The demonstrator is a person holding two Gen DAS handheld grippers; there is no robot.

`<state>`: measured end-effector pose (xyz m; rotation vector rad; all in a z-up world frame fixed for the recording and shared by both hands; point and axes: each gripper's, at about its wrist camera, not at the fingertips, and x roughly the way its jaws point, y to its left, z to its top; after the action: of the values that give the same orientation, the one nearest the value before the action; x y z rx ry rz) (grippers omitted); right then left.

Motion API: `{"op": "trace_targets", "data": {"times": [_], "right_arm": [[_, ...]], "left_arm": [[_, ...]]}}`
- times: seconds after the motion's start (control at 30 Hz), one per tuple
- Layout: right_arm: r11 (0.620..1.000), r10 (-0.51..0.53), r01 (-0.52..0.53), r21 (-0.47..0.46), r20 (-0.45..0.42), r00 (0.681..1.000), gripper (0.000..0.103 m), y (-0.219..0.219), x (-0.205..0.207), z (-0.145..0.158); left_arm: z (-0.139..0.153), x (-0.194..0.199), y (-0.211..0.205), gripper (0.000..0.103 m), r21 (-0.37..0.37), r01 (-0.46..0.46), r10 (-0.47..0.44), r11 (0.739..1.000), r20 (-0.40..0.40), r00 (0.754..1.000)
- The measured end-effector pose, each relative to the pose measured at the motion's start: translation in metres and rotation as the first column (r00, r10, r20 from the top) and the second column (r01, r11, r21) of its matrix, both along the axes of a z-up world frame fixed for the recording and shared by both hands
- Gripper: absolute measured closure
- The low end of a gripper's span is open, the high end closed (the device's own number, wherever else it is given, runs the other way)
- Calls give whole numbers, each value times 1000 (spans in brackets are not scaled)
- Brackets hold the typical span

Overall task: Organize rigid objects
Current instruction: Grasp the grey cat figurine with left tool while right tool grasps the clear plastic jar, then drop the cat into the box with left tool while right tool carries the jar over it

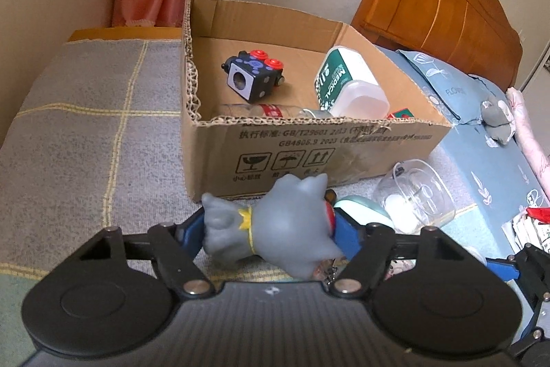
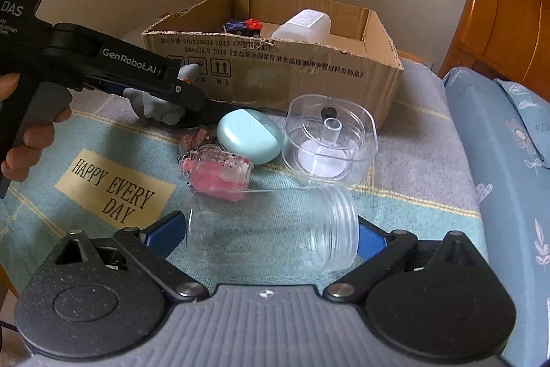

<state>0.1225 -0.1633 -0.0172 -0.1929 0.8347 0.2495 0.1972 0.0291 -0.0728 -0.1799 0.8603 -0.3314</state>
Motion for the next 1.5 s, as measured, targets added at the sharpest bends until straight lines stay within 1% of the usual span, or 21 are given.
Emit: {"op": "trace_targets", "data": {"times": [0.07,0.1,0.4,0.67,0.9,1.13,1.37,1.5], "right_arm": [[1000,0,0,-11,2,1000,5,1,-1,0],[1000,-3,3,-19,3,1000,10,1,-1,1],[1000,-14,13,-21,-3,1000,10,-1,0,2],[1000,4,-3,-16,15,1000,10,-4,-2,10],[998,46,-45,-33,25,999,10,-7,-4,16],[996,85,-85,16,30,996,10,-18,-3,32],[991,115,-118,59,45,992,10,-31,4,52],[990,111,-116,81,69,991,10,-40,13,66]], "left_arm": [[1,-1,0,29,10,5,-5,1000,-3,1000],[1,-1,-1,29,14,8,-8,1000,-5,1000],[6,-5,-1,30,68,31,-31,997,-2,1000],[15,-15,-4,31,129,83,-85,988,13,996],[35,-28,-7,31,190,153,-162,970,36,986],[56,-40,-12,31,242,213,-231,947,46,972],[79,-40,-15,31,268,241,-265,933,57,962],[94,-27,-17,31,276,228,-261,934,88,961]]}}
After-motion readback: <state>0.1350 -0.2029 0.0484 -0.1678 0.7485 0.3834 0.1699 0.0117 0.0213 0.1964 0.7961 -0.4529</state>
